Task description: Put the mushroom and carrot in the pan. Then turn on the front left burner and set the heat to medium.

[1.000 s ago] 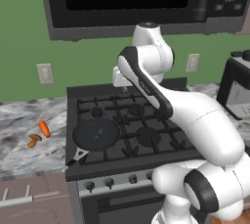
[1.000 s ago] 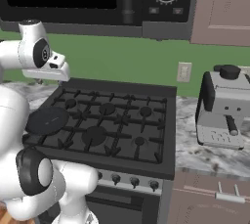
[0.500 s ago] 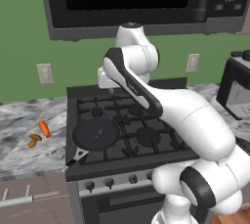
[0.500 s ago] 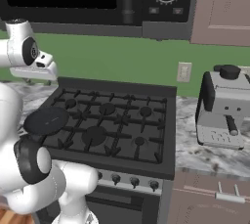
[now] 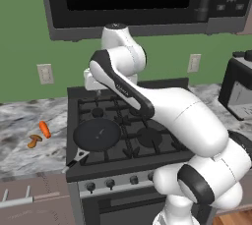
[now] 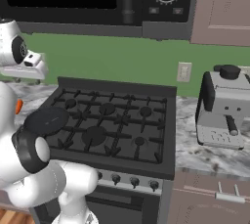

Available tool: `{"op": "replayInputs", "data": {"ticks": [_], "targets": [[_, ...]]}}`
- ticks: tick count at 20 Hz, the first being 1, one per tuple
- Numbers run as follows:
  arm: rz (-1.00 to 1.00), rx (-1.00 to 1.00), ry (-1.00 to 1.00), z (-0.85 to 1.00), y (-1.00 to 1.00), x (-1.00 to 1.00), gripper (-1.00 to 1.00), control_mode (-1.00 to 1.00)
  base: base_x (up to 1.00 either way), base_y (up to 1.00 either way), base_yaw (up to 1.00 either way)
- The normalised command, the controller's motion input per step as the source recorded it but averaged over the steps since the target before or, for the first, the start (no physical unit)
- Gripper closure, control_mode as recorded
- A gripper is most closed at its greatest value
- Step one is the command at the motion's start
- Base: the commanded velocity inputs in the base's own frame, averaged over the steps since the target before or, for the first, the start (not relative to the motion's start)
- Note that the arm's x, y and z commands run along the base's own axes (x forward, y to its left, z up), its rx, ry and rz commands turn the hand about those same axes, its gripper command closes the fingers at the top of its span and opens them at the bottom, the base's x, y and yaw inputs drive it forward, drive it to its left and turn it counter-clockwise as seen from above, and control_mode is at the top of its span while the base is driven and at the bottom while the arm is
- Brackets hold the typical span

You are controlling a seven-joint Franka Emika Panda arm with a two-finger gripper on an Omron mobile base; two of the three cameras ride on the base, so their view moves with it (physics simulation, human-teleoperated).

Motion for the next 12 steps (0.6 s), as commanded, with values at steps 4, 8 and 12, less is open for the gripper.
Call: {"op": "replayInputs", "data": {"ticks": [4, 8, 12], "targets": [[0.0, 0.0, 0.0, 0.0, 0.52, 0.0, -1.0, -1.0, 0.0, 0.0, 0.0], [0.0, 0.0, 0.0, 0.0, 0.45, 0.0, -1.0, -1.0, 0.0, 0.0, 0.0], [0.0, 0.0, 0.0, 0.0, 0.44, 0.0, -1.0, -1.0, 0.0, 0.0, 0.0]]}}
